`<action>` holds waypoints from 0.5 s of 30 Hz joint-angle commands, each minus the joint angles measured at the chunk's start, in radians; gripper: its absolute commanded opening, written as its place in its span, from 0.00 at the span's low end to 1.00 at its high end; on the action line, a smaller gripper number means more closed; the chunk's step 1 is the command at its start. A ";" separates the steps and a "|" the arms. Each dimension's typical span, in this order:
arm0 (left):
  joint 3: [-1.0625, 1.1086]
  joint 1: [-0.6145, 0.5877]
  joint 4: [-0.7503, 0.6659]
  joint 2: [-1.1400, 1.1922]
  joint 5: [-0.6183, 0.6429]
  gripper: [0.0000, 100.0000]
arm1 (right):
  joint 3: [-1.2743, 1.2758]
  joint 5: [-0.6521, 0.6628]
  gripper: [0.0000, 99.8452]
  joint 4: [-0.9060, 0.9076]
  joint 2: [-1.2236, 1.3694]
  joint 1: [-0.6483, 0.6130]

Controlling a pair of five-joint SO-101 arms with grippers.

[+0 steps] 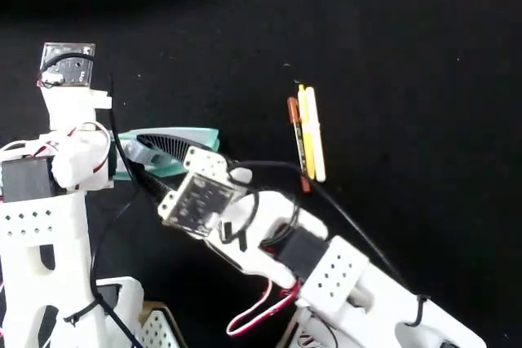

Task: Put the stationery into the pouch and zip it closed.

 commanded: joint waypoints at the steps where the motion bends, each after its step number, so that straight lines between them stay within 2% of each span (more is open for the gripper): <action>1: 0.048 -0.019 0.002 0.012 0.006 0.03 | -0.180 -0.012 0.02 0.230 0.005 0.011; 3: 0.048 -0.019 0.002 0.012 0.006 0.03 | -0.252 -0.012 0.03 0.325 0.010 0.011; 5: 0.048 -0.019 0.002 0.012 0.006 0.03 | -0.300 -0.040 0.09 0.390 0.012 0.011; 8: 0.048 -0.019 0.002 0.012 0.006 0.03 | -0.331 -0.169 0.18 0.431 0.012 0.011; 10: 0.048 -0.019 0.002 0.012 0.006 0.03 | -0.332 -0.242 0.19 0.431 0.012 0.012; 15: 0.048 -0.019 0.002 0.012 0.006 0.03 | -0.337 -0.258 0.19 0.430 0.008 0.015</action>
